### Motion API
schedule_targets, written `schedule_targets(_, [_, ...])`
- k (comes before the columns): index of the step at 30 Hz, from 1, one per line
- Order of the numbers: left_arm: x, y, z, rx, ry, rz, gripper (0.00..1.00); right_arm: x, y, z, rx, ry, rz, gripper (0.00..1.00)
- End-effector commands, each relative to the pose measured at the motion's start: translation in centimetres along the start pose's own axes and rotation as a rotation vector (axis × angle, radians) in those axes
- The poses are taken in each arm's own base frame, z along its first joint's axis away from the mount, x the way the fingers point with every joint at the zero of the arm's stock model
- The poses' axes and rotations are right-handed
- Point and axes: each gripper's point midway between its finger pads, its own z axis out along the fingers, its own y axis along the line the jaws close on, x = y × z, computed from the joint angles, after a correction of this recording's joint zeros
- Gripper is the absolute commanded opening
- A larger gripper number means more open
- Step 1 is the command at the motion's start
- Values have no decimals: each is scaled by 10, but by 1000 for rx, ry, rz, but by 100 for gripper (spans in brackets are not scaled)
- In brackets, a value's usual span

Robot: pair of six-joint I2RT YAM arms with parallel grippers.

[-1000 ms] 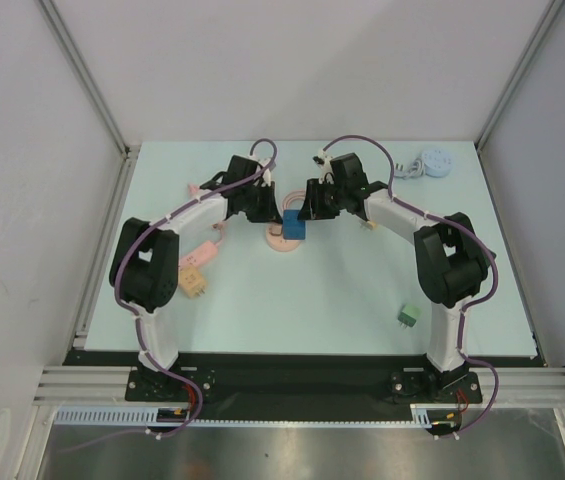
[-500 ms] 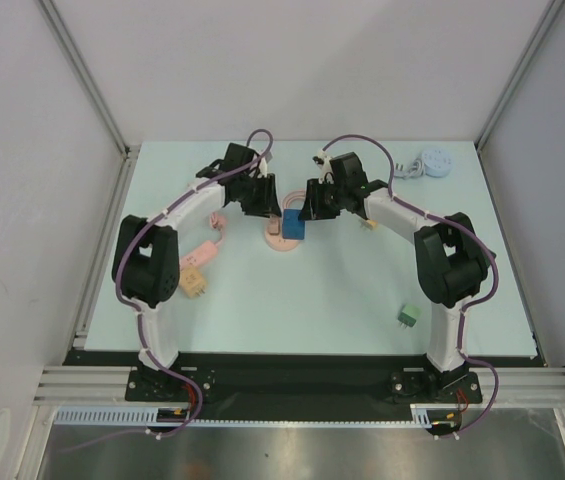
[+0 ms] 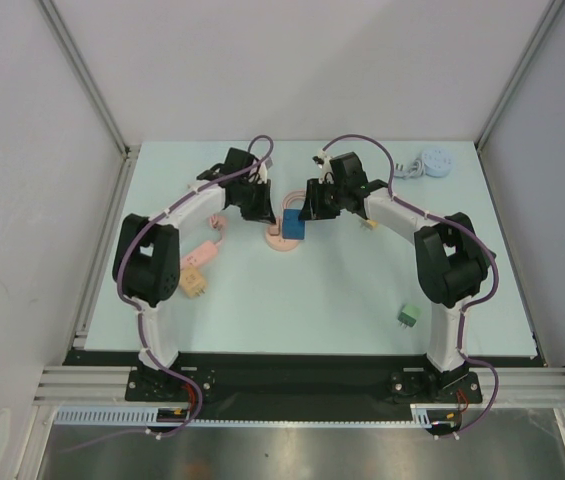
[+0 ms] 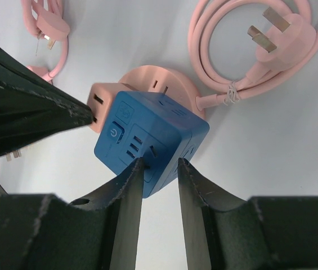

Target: Insert the plug

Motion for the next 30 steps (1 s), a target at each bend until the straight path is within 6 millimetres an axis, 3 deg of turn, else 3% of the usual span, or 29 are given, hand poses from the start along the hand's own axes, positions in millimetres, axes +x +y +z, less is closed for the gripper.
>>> schedule_targets(1, [22, 11, 21, -17, 51, -6, 0, -21, 11, -6, -17, -49, -37, 36])
schedule_targets(5, [26, 16, 25, -35, 61, -9, 0, -24, 12, -8, -16, -55, -40, 36])
schedule_targets(10, [-2, 4, 4, -33, -8, 27, 2, -28, 16, -8, -16, -55, -42, 36])
schedule_targets(17, [-35, 1, -30, -107, -73, 49, 14, -41, 26, -21, -3, -82, -50, 37])
schedule_targets(23, [-32, -11, -43, -53, -75, 75, 32, -52, 24, -42, 39, -106, -46, 45])
schedule_targets(24, [-38, -17, -59, -48, -114, 86, 35, -56, 20, -54, 67, -115, -36, 48])
schedule_targets(27, [-42, -24, -88, -55, -175, 113, 53, -67, 7, -84, 148, -163, 7, 66])
schedule_targets(28, [-48, -35, -115, -38, -239, 131, 59, -62, 0, -93, 182, -162, 24, 76])
schedule_targets(29, [-42, -39, -122, -22, -250, 160, 76, -64, -6, -101, 213, -179, 44, 91])
schedule_targets(30, [-39, -43, -131, -15, -266, 177, 99, -66, -19, -111, 285, -206, 64, 99])
